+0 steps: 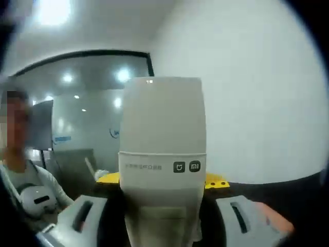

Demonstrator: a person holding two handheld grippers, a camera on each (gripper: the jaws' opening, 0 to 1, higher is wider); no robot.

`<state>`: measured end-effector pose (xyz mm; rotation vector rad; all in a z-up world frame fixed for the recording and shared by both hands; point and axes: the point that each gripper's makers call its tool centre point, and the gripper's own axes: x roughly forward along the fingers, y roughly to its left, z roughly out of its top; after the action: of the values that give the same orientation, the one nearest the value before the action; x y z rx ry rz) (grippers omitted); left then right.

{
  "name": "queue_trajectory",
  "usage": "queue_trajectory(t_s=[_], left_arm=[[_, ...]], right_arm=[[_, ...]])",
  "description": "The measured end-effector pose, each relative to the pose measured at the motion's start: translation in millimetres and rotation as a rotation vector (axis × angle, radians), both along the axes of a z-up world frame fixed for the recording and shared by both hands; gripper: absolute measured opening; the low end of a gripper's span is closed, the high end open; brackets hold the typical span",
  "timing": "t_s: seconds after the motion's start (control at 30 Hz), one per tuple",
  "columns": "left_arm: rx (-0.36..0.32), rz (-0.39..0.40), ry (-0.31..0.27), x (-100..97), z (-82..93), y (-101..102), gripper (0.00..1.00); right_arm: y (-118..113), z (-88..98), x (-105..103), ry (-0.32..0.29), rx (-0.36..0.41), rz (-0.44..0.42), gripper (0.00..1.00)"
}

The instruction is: Assemble the cup parts correctly, then place the assembled cup into the box.

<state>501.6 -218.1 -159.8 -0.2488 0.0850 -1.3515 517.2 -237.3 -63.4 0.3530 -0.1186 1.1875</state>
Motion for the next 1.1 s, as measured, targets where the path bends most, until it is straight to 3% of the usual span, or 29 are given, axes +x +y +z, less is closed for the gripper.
queue_trajectory(t_s=[0.03, 0.13, 0.23, 0.27, 0.4, 0.5, 0.6, 0.73, 0.9, 1.0, 1.1], left_arm=[[-0.044, -0.058, 0.006, -8.2, 8.5, 1.9, 0.81], [-0.109, -0.176, 0.039, -22.4, 24.2, 10.4, 0.87], [-0.143, -0.279, 0.099, -32.4, 33.0, 19.6, 0.85], [-0.134, -0.337, 0.12, -37.3, 31.5, 22.6, 0.84], [-0.2, -0.529, 0.246, -47.5, 32.6, 27.3, 0.84], [-0.23, -0.678, 0.261, -60.5, 32.6, 28.6, 0.78], [-0.224, -0.827, 0.213, -80.0, 34.0, 27.5, 0.76], [-0.218, -0.907, 0.227, -91.3, 42.3, 16.4, 0.75], [-0.147, -0.994, 0.187, -119.9, 34.3, 5.0, 0.75], [-0.117, -0.979, 0.162, -126.1, 27.6, -4.0, 0.74], [-0.13, -0.979, 0.155, -125.9, 26.3, -4.0, 0.67]], right_arm=[[0.9, 6.1, -13.8, -0.038, 0.042, 0.077, 0.54], [1.1, 12.9, -34.9, -0.077, 0.092, 0.187, 0.54], [5.3, 12.6, -50.1, -0.064, 0.1, 0.294, 0.54], [6.3, 14.7, -52.1, -0.07, 0.109, 0.305, 0.54], [19.3, 30.5, -85.0, -0.102, 0.171, 0.505, 0.54], [30.0, 37.8, -102.1, -0.115, 0.189, 0.616, 0.54], [41.9, 41.3, -117.2, -0.124, 0.21, 0.711, 0.54], [49.4, 43.6, -136.4, -0.143, 0.252, 0.837, 0.54], [57.6, 37.6, -134.6, -0.139, 0.244, 0.868, 0.54], [57.3, 33.0, -131.4, -0.135, 0.235, 0.877, 0.54], [54.8, 30.5, -130.6, -0.131, 0.233, 0.897, 0.54]])
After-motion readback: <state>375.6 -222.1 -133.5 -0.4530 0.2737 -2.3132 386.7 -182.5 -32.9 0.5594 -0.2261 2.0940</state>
